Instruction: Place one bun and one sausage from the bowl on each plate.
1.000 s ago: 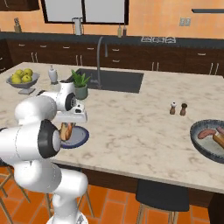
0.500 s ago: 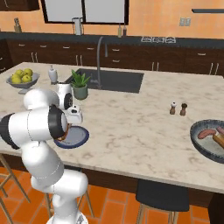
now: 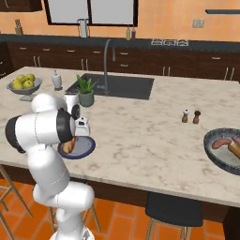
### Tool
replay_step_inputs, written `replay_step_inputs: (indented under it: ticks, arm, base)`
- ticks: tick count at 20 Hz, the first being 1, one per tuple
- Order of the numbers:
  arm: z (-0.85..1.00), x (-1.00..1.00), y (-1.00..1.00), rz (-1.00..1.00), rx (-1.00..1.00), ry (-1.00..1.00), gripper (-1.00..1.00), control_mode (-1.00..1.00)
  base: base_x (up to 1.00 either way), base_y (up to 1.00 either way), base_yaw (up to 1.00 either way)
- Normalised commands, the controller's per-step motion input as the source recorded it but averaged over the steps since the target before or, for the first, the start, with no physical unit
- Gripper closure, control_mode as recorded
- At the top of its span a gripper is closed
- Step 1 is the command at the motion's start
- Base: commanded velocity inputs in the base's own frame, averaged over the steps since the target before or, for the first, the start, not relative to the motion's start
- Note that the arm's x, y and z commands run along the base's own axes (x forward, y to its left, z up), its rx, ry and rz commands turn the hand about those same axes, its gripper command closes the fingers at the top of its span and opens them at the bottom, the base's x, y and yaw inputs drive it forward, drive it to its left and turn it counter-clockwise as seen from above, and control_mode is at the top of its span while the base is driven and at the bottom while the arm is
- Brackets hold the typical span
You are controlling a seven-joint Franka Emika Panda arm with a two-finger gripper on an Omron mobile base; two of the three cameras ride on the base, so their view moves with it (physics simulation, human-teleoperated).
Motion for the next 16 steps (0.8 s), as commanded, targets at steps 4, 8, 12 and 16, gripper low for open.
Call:
replay_step_inputs:
  ticks: [4,8,12,16]
  arm:
    - [-0.06,0.34,0.03,0.0,0.0,0.0,-1.0,-1.0]
    - [0.0,0.0,0.0,0.0,0.0,0.0,-1.0,-1.0]
    - [0.03,-0.03,0.0,0.0,0.0,0.02,-1.0,-1.0]
    - [0.53,-0.38,-0.04,0.0,0.0,-0.09,-1.0,-1.0]
  base:
    - [0.0,0.0,0.0]
    - [0.0,0.0,0.0]
    - [0.0,0.0,0.0]
    - [0.0,0.0,0.0]
